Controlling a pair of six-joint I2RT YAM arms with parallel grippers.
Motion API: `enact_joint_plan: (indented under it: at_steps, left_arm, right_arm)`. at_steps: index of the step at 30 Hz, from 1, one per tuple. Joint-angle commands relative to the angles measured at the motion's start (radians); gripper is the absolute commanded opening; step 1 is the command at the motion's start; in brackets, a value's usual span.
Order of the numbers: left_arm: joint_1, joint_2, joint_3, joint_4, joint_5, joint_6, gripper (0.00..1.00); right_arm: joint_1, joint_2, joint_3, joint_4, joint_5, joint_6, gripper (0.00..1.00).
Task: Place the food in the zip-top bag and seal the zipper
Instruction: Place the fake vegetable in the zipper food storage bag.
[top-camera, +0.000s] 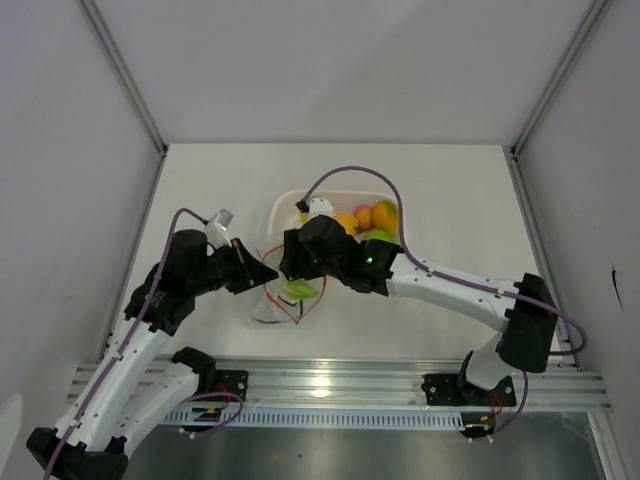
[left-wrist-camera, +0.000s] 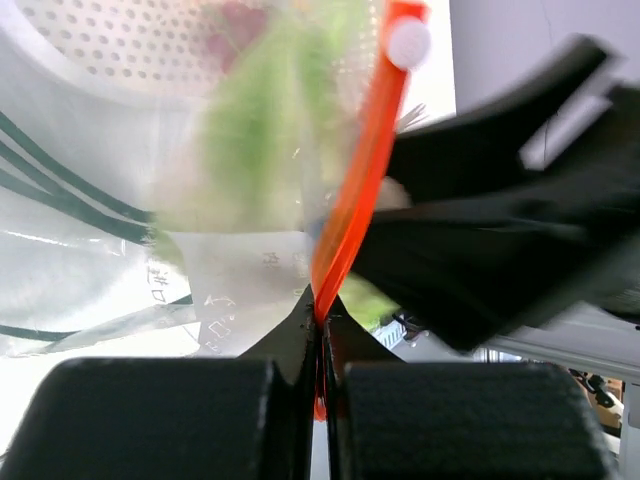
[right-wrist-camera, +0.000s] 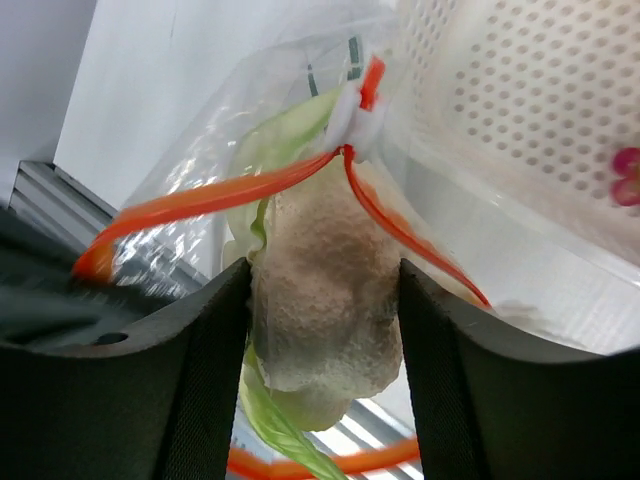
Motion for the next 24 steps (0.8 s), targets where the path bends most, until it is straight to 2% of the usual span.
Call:
enact_joint_plan:
  at_steps: [1, 5, 7, 8, 11, 18, 23, 24]
  left_arm:
    - [-0.003, 0.005, 0.006, 0.036, 0.008, -0.007, 0.01]
    - [-0.005, 0.019, 0.018, 0.033, 0.010, -0.001, 0.01]
    - [-0.003, 0.025, 0.022, 0.042, 0.020, -0.003, 0.01]
    - [-0.005, 0.028, 0.022, 0.045, 0.025, -0.004, 0.01]
    - [-0.003, 0.033, 0.023, 0.051, 0.040, -0.010, 0.00]
    - [-0.003, 0.007, 0.045, 0.030, 0.043, -0.010, 0.01]
    - [-0.003, 0.014, 0.038, 0.039, 0.060, -0.018, 0.01]
    - [-0.003, 0.016, 0.037, 0.044, 0.063, -0.020, 0.01]
  right_arm:
    - [0.009, -0.154, 0.054, -0.095, 0.132, -0.019, 0.57]
    - [0.006, -0.241, 0.012, -0.148, 0.172, -0.028, 0.57]
    - [-0.002, -0.278, -0.046, -0.105, 0.154, -0.050, 0.59]
    - [-0.009, -0.281, -0.064, -0.076, 0.093, -0.056, 0.59]
    - [-0.037, -0.234, -0.072, -0.030, 0.005, -0.044, 0.57]
    - [-0.029, -0.083, -0.006, -0.003, -0.049, -0.054, 0.60]
    - [-0.026, -0.050, 0.004, 0.020, -0.086, -0.051, 0.72]
    - [-0.026, -0.053, 0.007, 0.018, -0.086, -0.057, 0.77]
